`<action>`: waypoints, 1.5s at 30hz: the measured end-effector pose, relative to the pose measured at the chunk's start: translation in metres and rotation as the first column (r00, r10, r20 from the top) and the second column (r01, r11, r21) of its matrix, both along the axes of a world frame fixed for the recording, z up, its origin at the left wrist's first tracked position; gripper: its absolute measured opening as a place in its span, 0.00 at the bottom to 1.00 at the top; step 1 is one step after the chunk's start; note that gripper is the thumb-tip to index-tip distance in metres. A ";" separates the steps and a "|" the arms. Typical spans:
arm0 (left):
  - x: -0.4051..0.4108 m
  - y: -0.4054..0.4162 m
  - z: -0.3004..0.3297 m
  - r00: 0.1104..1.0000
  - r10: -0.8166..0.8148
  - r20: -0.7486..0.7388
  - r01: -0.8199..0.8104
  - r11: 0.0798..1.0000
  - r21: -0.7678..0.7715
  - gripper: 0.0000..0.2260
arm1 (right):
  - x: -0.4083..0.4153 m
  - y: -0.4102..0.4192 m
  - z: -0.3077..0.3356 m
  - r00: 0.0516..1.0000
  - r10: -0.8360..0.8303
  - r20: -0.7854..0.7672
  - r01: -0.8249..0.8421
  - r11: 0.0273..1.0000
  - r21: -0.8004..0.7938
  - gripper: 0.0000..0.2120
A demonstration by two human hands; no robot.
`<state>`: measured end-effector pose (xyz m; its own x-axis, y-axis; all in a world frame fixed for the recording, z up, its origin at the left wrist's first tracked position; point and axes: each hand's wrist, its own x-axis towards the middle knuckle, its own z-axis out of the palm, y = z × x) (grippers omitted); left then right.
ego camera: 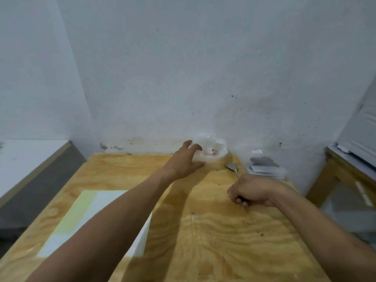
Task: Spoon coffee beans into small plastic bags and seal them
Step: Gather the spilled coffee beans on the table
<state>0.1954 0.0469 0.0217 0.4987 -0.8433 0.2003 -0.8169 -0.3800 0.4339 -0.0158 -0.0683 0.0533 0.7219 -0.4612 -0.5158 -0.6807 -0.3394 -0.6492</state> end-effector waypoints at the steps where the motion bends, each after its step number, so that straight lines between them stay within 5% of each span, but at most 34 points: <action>1: 0.004 0.006 0.004 0.995 0.003 -0.104 -0.011 0.997 -0.077 0.25 | 0.002 -0.002 0.005 0.998 0.052 -0.040 -0.054 0.996 -0.068 0.11; 4: 0.009 0.024 0.016 0.946 -0.004 -0.323 -0.083 0.963 -0.255 0.24 | 0.011 -0.004 0.017 0.988 0.119 -0.098 -0.135 0.973 -0.187 0.14; 7: 0.007 0.036 0.025 0.914 -0.040 -0.404 -0.101 0.942 -0.320 0.25 | 0.018 -0.005 0.022 0.997 0.082 -0.007 -0.081 0.971 -0.226 0.04; 8: 0.004 0.037 0.027 0.908 -0.055 -0.415 -0.095 0.938 -0.333 0.25 | 0.019 -0.007 0.022 0.998 0.052 0.026 -0.044 0.970 -0.238 0.08; 18: -0.083 -0.005 0.048 0.871 -0.325 -0.368 0.172 0.904 -0.392 0.22 | -0.055 -0.010 0.050 0.980 -0.117 0.162 0.134 0.986 -0.100 0.02; 28: -0.252 -0.080 0.052 0.689 -0.644 -0.333 0.497 0.754 -0.430 0.25 | -0.241 -0.014 0.058 0.915 -0.401 0.035 0.401 0.900 -0.171 0.05; 34: -0.355 -0.095 0.008 0.530 -0.756 -0.384 0.652 0.653 -0.387 0.30 | -0.350 0.001 0.001 0.806 -0.586 -0.088 0.577 0.810 -0.105 0.12; 37: -0.393 -0.092 -0.030 0.504 -0.786 -0.357 0.738 0.607 -0.295 0.31 | -0.372 0.014 -0.045 0.788 -0.588 -0.181 0.576 0.809 -0.120 0.06; 40: -0.417 -0.084 -0.071 0.521 -0.799 -0.300 0.778 0.589 -0.219 0.27 | -0.381 0.030 -0.094 0.847 -0.317 -0.427 0.238 0.944 -0.229 0.20; 43: -0.428 -0.084 -0.112 0.506 -0.795 -0.334 0.818 0.565 -0.106 0.26 | -0.394 0.036 -0.138 0.680 -0.673 -0.291 0.675 0.730 -0.108 0.18; 45: -0.431 -0.086 -0.132 0.510 -0.782 -0.358 0.831 0.555 -0.029 0.27 | -0.405 0.039 -0.162 0.647 -0.701 -0.301 0.653 0.713 -0.256 0.15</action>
<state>-0.2358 -0.0387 -0.1101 -0.4026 -0.9148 0.0333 -0.6361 0.3058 0.7084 -0.4209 -0.0292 -0.1085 -0.0370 -0.8189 -0.5728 -0.9177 0.2547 -0.3048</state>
